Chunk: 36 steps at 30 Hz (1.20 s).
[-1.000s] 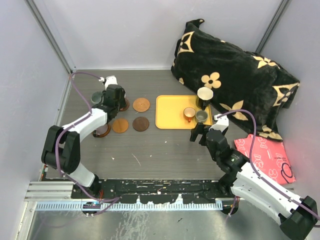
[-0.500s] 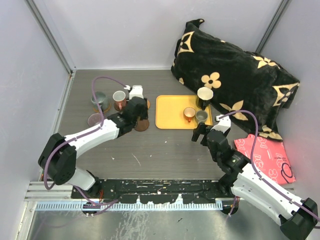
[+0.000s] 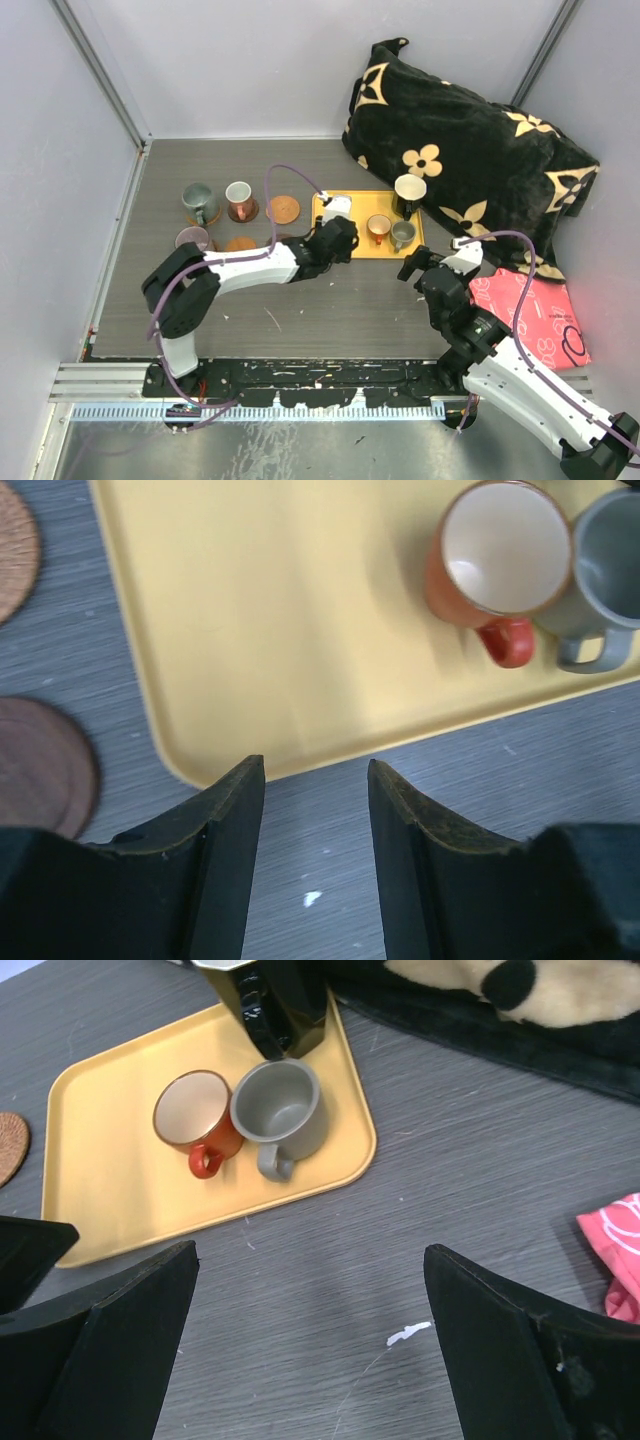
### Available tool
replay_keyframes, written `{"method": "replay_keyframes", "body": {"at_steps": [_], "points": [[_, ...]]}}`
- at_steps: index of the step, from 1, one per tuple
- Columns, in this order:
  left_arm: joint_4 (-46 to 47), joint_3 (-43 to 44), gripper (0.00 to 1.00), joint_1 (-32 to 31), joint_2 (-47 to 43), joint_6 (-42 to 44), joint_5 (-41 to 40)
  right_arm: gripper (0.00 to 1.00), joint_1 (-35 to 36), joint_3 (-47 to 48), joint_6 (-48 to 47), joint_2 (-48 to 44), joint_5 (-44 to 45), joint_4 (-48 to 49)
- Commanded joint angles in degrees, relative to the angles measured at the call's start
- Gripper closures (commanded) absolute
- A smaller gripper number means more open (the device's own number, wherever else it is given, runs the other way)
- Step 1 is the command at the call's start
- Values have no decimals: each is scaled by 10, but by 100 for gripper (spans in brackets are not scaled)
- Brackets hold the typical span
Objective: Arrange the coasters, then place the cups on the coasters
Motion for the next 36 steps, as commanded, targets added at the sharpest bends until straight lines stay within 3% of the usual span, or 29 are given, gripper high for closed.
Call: {"method": "replay_keyframes", "body": {"at_steps": [1, 14, 36], "points": [[30, 69, 53, -26, 32, -24, -11, 0, -1, 18, 33, -13, 57, -18], [35, 185, 53, -54, 137, -40, -15, 0, -2, 15, 56, -35, 88, -38], [38, 282, 53, -56, 237, -30, -61, 0, -2, 14, 57, -32, 77, -39]]}}
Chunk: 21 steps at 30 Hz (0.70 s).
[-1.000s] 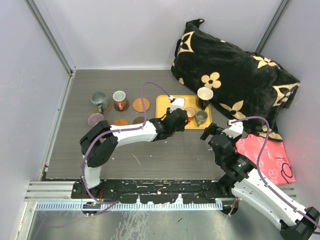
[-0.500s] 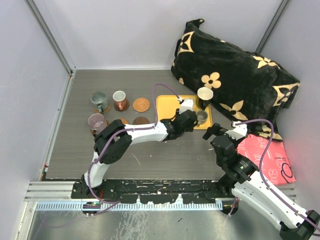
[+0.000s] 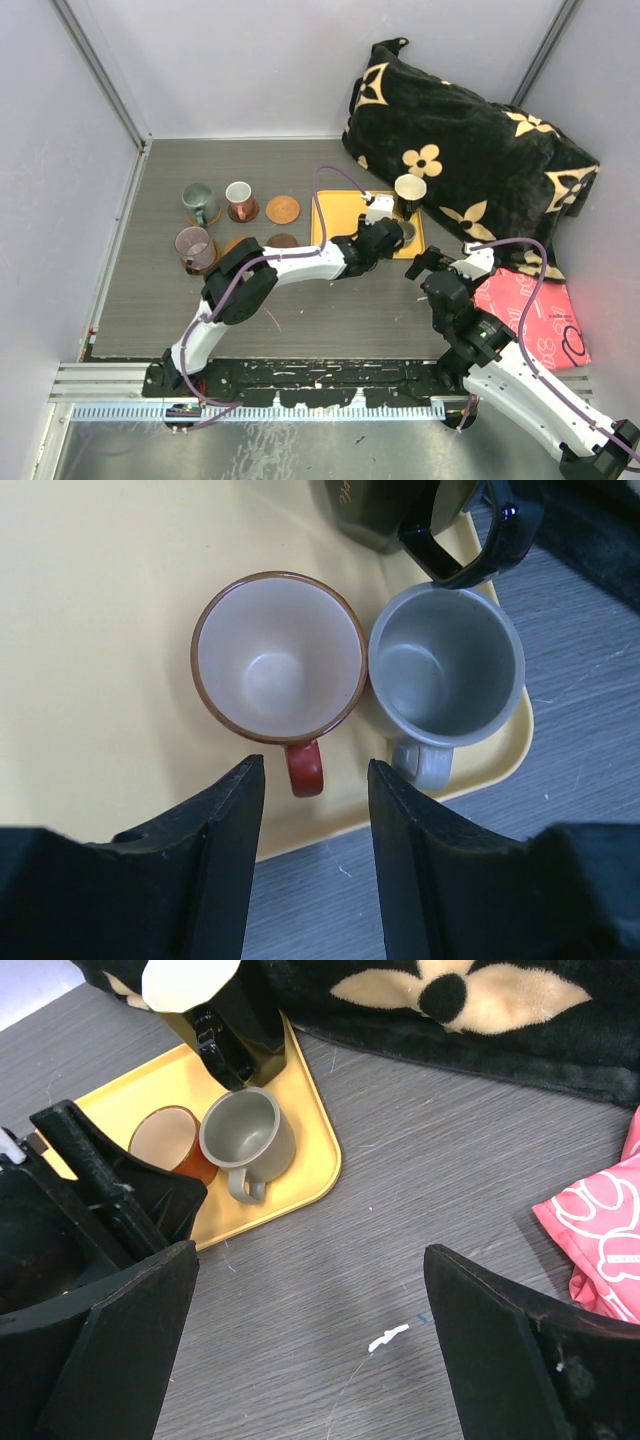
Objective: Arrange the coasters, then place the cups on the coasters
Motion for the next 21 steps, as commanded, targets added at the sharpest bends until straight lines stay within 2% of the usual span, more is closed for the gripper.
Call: {"method": "replay_keyframes", "body": {"at_steps": [1, 11, 18, 21], "points": [[18, 42, 53, -2, 16, 6, -33, 0, -1, 14, 11, -2, 13, 5], [5, 68, 58, -2, 39, 22, -60, 0, -1, 8, 11, -4, 5, 11], [1, 74, 73, -2, 44, 34, -71, 0, -1, 8, 8, -7, 3, 12], [2, 74, 86, -1, 43, 38, -74, 0, -1, 8, 8, -8, 2, 11]]}}
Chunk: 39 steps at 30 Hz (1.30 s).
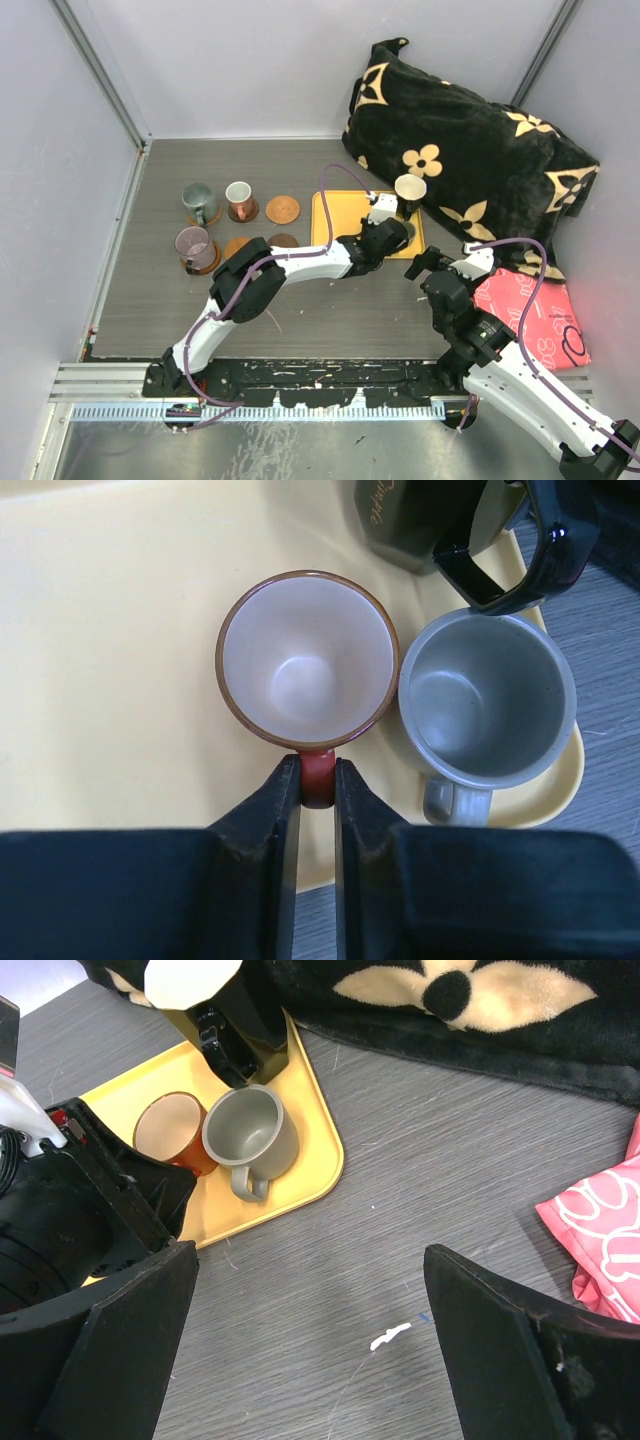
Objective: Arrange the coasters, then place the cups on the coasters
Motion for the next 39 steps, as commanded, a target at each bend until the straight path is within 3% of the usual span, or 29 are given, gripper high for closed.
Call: {"method": "replay_keyframes", "body": {"at_steps": [1, 4, 18, 31, 39], "points": [[14, 24, 92, -1, -2, 14, -27, 0, -1, 8, 8, -8, 6, 12], [14, 20, 100, -1, -5, 14, -30, 0, -1, 8, 8, -8, 7, 12], [66, -69, 100, -3, -102, 61, -57, 0, -1, 6, 9, -8, 1, 14], [95, -246, 100, -5, -273, 78, -85, 0, -1, 7, 6, -9, -3, 14], [58, -372, 100, 1, -396, 62, -120, 0, -1, 7, 5, -8, -6, 17]]}}
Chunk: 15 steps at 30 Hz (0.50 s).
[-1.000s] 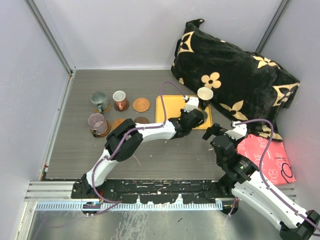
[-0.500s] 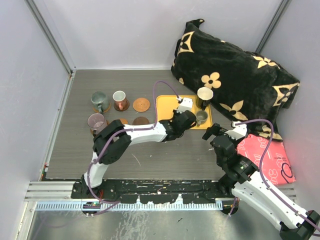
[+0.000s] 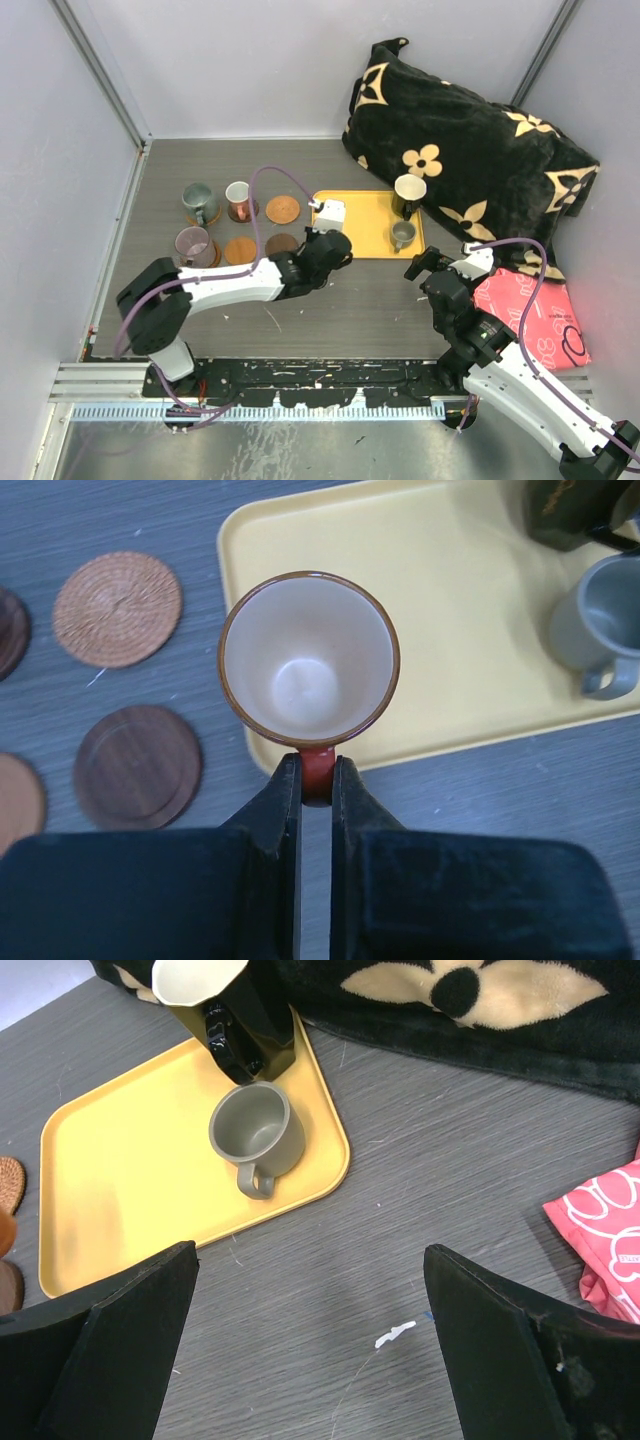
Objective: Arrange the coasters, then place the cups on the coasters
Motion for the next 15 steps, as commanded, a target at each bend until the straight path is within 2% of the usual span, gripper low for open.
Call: {"method": "replay_keyframes", "body": {"at_steps": [1, 5, 15], "points": [[12, -62, 100, 8, -88, -12, -48, 0, -1, 7, 3, -3, 3, 17], [6, -133, 100, 34, -156, -41, -36, 0, -1, 7, 4, 0, 1, 18], [2, -257, 100, 107, -304, -45, -16, 0, -1, 7, 2, 10, -2, 22]]}}
